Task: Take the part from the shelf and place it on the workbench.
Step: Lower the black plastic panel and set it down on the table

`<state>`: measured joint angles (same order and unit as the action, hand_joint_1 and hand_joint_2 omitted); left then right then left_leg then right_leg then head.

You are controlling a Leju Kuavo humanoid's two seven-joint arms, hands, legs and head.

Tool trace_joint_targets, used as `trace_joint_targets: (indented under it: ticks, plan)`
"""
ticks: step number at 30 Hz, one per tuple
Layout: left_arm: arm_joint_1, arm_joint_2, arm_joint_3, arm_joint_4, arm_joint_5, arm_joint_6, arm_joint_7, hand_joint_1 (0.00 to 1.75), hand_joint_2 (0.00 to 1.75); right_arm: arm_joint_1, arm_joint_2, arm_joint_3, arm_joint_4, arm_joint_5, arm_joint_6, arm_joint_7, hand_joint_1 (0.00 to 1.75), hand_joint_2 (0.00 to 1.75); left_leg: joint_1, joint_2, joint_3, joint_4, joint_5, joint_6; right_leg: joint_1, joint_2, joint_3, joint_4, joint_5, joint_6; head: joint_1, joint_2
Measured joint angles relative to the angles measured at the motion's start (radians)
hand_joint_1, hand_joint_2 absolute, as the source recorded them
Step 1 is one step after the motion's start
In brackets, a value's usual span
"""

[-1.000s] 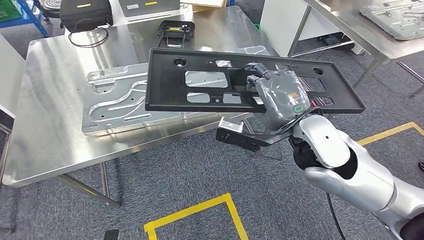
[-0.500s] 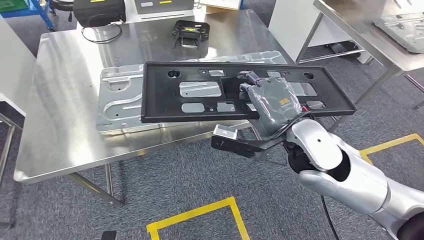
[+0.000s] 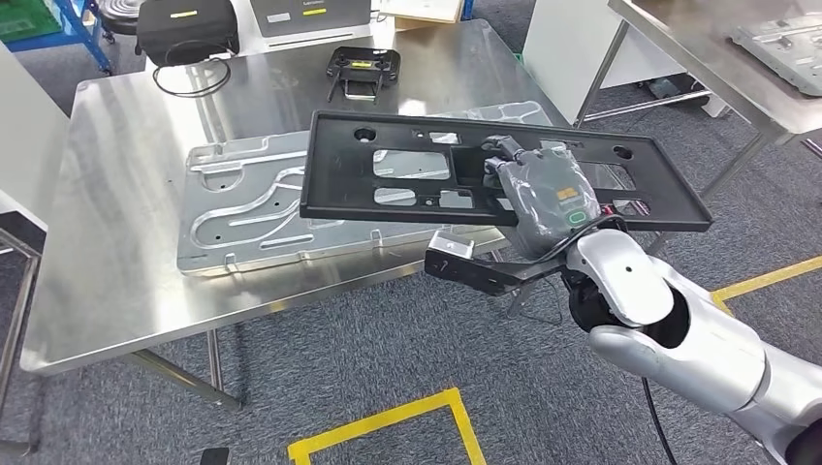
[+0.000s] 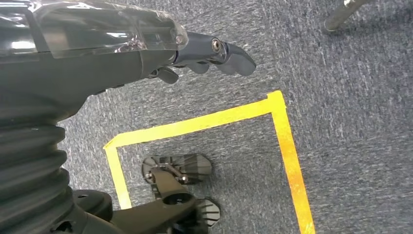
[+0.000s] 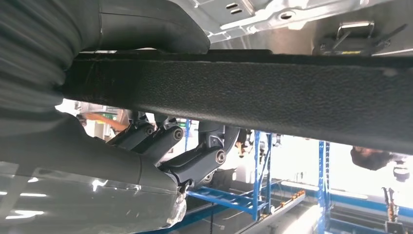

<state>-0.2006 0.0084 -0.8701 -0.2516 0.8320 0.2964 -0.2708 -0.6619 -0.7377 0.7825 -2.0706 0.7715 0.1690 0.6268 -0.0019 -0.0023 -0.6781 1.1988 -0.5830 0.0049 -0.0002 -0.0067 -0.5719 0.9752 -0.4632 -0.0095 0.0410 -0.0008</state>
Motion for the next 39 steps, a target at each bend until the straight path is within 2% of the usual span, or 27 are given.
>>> trace_joint_targets:
  ticks: [1, 2, 3, 4, 5, 7, 8, 12, 14, 16, 17, 18, 19, 21, 22, 23, 26, 28, 29, 31, 32, 33, 34, 36, 37, 38, 39]
  plan:
    - [0.001, 0.000, 0.000, 0.000, 0.000, 0.000, 0.000, 0.00, 1.75, 0.003, -0.001, 0.000, 0.000, 0.000, 0.000, 0.000, 1.75, 1.75, 0.003, 0.000, -0.036, 0.057, -0.017, -0.004, 0.000, 0.000, 0.002, 0.001, -0.003, -0.001, -0.001, 0.000]
    - [0.002, 0.001, 0.000, 0.000, 0.001, 0.000, 0.000, 0.00, 1.75, 0.007, -0.002, 0.001, 0.000, 0.000, 0.000, 0.000, 1.75, 1.75, 0.006, 0.000, -0.062, 0.088, -0.016, -0.006, 0.000, 0.000, 0.004, 0.002, -0.007, 0.000, -0.002, 0.000]
    - [0.003, 0.001, 0.000, 0.000, 0.001, 0.000, 0.000, 0.00, 1.75, 0.010, -0.003, 0.001, 0.000, 0.000, 0.000, 0.001, 1.75, 1.75, 0.008, 0.001, -0.069, 0.083, 0.004, -0.008, 0.000, 0.000, 0.008, 0.004, -0.012, 0.002, -0.003, 0.000]
    - [0.004, 0.002, 0.000, 0.000, 0.002, 0.000, 0.000, 0.00, 1.75, 0.013, -0.005, 0.001, 0.000, 0.000, 0.000, 0.001, 1.75, 1.75, 0.010, 0.002, -0.057, 0.042, 0.040, -0.010, -0.001, 0.000, 0.012, 0.006, -0.017, 0.005, -0.003, 0.000]
    - [0.004, 0.002, 0.000, 0.000, 0.002, 0.000, 0.000, 0.00, 1.75, 0.014, -0.006, 0.000, 0.000, 0.000, 0.000, 0.001, 1.75, 1.75, 0.011, 0.003, -0.031, -0.023, 0.083, -0.010, -0.002, 0.000, 0.017, 0.009, -0.024, 0.009, -0.004, 0.000]
    - [0.003, 0.003, 0.000, 0.001, 0.003, 0.000, 0.000, 0.00, 1.75, 0.015, -0.009, -0.001, 0.000, 0.000, -0.001, 0.002, 1.75, 1.75, 0.009, 0.006, 0.021, -0.130, 0.127, -0.005, -0.002, 0.001, 0.023, 0.016, -0.037, 0.020, -0.007, 0.000]
    - [0.003, 0.003, 0.000, 0.001, 0.003, 0.000, 0.000, 0.00, 1.75, 0.015, -0.011, -0.001, 0.000, 0.000, -0.001, 0.002, 1.75, 1.75, 0.007, 0.006, 0.033, -0.154, 0.130, 0.000, -0.001, 0.001, 0.024, 0.018, -0.042, 0.025, -0.008, 0.000]
    - [0.004, 0.005, 0.000, 0.001, 0.004, 0.000, -0.001, 0.00, 1.75, 0.017, -0.020, -0.005, 0.000, 0.000, -0.001, 0.003, 1.75, 1.75, 0.007, 0.004, 0.043, -0.166, 0.121, 0.024, -0.005, 0.002, 0.023, 0.028, -0.060, 0.044, -0.005, 0.000]
    - [0.003, 0.006, 0.000, 0.001, 0.005, 0.000, -0.002, 0.00, 1.75, 0.019, -0.028, -0.014, 0.000, 0.000, -0.001, 0.009, 1.75, 1.75, 0.009, 0.003, 0.053, -0.170, 0.117, 0.035, -0.007, 0.003, -0.019, 0.117, -0.103, 0.052, 0.002, 0.000]
    - [0.004, 0.006, 0.000, 0.001, 0.007, 0.000, -0.003, 0.00, 1.75, 0.026, -0.038, -0.022, 0.000, 0.000, 0.001, 0.019, 1.75, 1.75, 0.007, 0.003, 0.061, -0.170, 0.109, 0.041, -0.008, 0.004, -0.096, 0.253, -0.151, 0.056, 0.009, 0.000]
    - [0.005, 0.006, 0.000, 0.001, 0.008, 0.000, -0.003, 0.00, 1.75, 0.031, -0.043, -0.024, 0.000, -0.002, 0.003, 0.022, 1.75, 1.75, 0.007, 0.003, 0.065, -0.170, 0.105, 0.042, -0.008, 0.004, -0.127, 0.297, -0.155, 0.057, 0.011, 0.000]
    - [0.005, 0.007, 0.000, 0.001, 0.009, 0.000, -0.003, 0.00, 1.75, 0.036, -0.048, -0.025, 0.000, -0.005, 0.005, 0.025, 1.75, 1.75, 0.006, 0.002, 0.072, -0.170, 0.100, 0.042, -0.009, 0.004, -0.141, 0.306, -0.140, 0.057, 0.013, 0.000]
    - [0.006, 0.007, 0.000, 0.001, 0.009, 0.000, -0.003, 0.00, 1.75, 0.040, -0.054, -0.028, 0.000, -0.010, 0.007, 0.027, 1.75, 1.75, 0.005, 0.001, 0.079, -0.170, 0.095, 0.041, -0.009, 0.005, -0.135, 0.276, -0.106, 0.054, 0.014, 0.000]
    - [0.006, 0.008, 0.000, 0.001, 0.011, 0.000, -0.004, 0.00, 1.75, 0.049, -0.071, -0.040, -0.001, -0.019, 0.009, 0.030, 1.75, 1.75, 0.003, -0.001, 0.095, -0.171, 0.085, 0.037, -0.008, 0.005, -0.085, 0.148, -0.024, 0.047, 0.014, 0.000]
    - [0.006, 0.008, 0.000, 0.001, 0.012, 0.000, -0.004, 0.00, 1.75, 0.053, -0.081, -0.048, -0.002, -0.025, 0.009, 0.031, 1.75, 1.75, 0.002, -0.003, 0.100, -0.171, 0.080, 0.034, -0.006, 0.005, -0.059, 0.087, 0.000, 0.042, 0.014, 0.000]
    - [0.006, 0.007, 0.000, 0.001, 0.013, 0.000, -0.005, 0.00, 1.75, 0.059, -0.091, -0.057, -0.003, -0.031, 0.009, 0.032, 1.75, 1.75, 0.001, -0.004, 0.102, -0.172, 0.076, 0.030, -0.004, 0.006, -0.041, 0.049, 0.009, 0.038, 0.013, 0.000]
    - [0.008, 0.007, 0.000, 0.001, 0.016, 0.000, -0.006, 0.00, 1.75, 0.089, -0.122, -0.085, -0.005, -0.053, 0.005, 0.034, 1.75, 1.75, 0.002, -0.006, 0.105, -0.175, 0.068, 0.014, 0.000, 0.005, -0.026, 0.021, 0.001, 0.026, 0.012, 0.000]
    - [0.009, 0.006, 0.000, 0.001, 0.017, 0.000, -0.007, 0.00, 1.75, 0.110, -0.141, -0.108, -0.006, -0.064, -0.002, 0.034, 1.75, 1.75, 0.002, -0.003, 0.093, -0.141, 0.046, 0.005, -0.004, 0.003, -0.014, 0.010, 0.000, 0.017, 0.009, 0.000]
    - [0.009, 0.006, 0.000, 0.001, 0.017, 0.000, -0.008, 0.00, 1.75, 0.118, -0.149, -0.119, -0.006, -0.068, -0.005, 0.034, 1.75, 1.75, 0.002, -0.002, 0.071, -0.095, 0.024, 0.002, -0.006, 0.001, -0.007, 0.007, -0.002, 0.013, 0.006, 0.000]
    - [0.011, 0.006, 0.000, 0.001, 0.017, 0.000, -0.008, 0.00, 1.75, 0.135, -0.161, -0.139, -0.006, -0.071, -0.010, 0.034, 1.75, 1.75, 0.002, 0.000, -0.003, 0.034, -0.022, -0.003, -0.005, 0.001, 0.003, 0.006, -0.010, 0.008, 0.001, 0.000]
    - [0.012, 0.006, 0.000, 0.001, 0.018, 0.000, -0.008, 0.00, 1.75, 0.144, -0.166, -0.146, -0.007, -0.071, -0.010, 0.034, 1.75, 1.75, 0.002, 0.000, -0.038, 0.082, -0.030, -0.004, -0.004, 0.001, 0.007, 0.006, -0.015, 0.007, -0.001, 0.000]
    - [0.014, 0.006, 0.000, 0.001, 0.018, 0.000, -0.008, 0.00, 1.75, 0.152, -0.170, -0.152, -0.007, -0.072, -0.010, 0.034, 1.75, 1.75, 0.002, 0.000, -0.058, 0.099, -0.020, -0.003, -0.004, 0.002, 0.013, 0.006, -0.020, 0.007, -0.001, 0.000]
    - [0.016, 0.006, 0.000, 0.001, 0.018, 0.000, -0.008, 0.00, 1.75, 0.157, -0.174, -0.157, -0.008, -0.072, -0.010, 0.034, 1.75, 1.75, 0.002, 0.000, -0.058, 0.079, 0.009, -0.001, -0.003, 0.004, 0.020, 0.007, -0.026, 0.008, -0.002, 0.000]
    - [0.017, 0.007, 0.000, 0.002, 0.018, 0.000, -0.008, 0.00, 1.75, 0.164, -0.182, -0.172, -0.010, -0.073, -0.010, 0.034, 1.75, 1.75, -0.001, 0.000, -0.013, -0.041, 0.094, 0.009, -0.003, 0.006, 0.037, 0.008, -0.041, 0.012, -0.003, 0.000]
    - [0.017, 0.008, 0.000, 0.002, 0.018, 0.000, -0.008, 0.00, 1.75, 0.167, -0.186, -0.180, -0.011, -0.073, -0.011, 0.034, 1.75, 1.75, -0.004, 0.000, 0.015, -0.101, 0.120, 0.016, -0.002, 0.007, 0.044, 0.009, -0.049, 0.016, -0.004, 0.000]
    - [0.016, 0.009, 0.000, 0.002, 0.018, 0.000, -0.008, 0.00, 1.75, 0.172, -0.191, -0.189, -0.013, -0.074, -0.012, 0.034, 1.75, 1.75, -0.006, 0.000, 0.036, -0.143, 0.130, 0.022, -0.002, 0.007, 0.048, 0.008, -0.054, 0.021, -0.006, 0.000]
    - [0.016, 0.010, 0.000, 0.002, 0.018, 0.000, -0.008, 0.00, 1.75, 0.178, -0.195, -0.195, -0.013, -0.075, -0.012, 0.034, 1.75, 1.75, -0.008, -0.001, 0.047, -0.163, 0.125, 0.028, -0.002, 0.007, 0.051, 0.009, -0.057, 0.027, -0.006, 0.000]
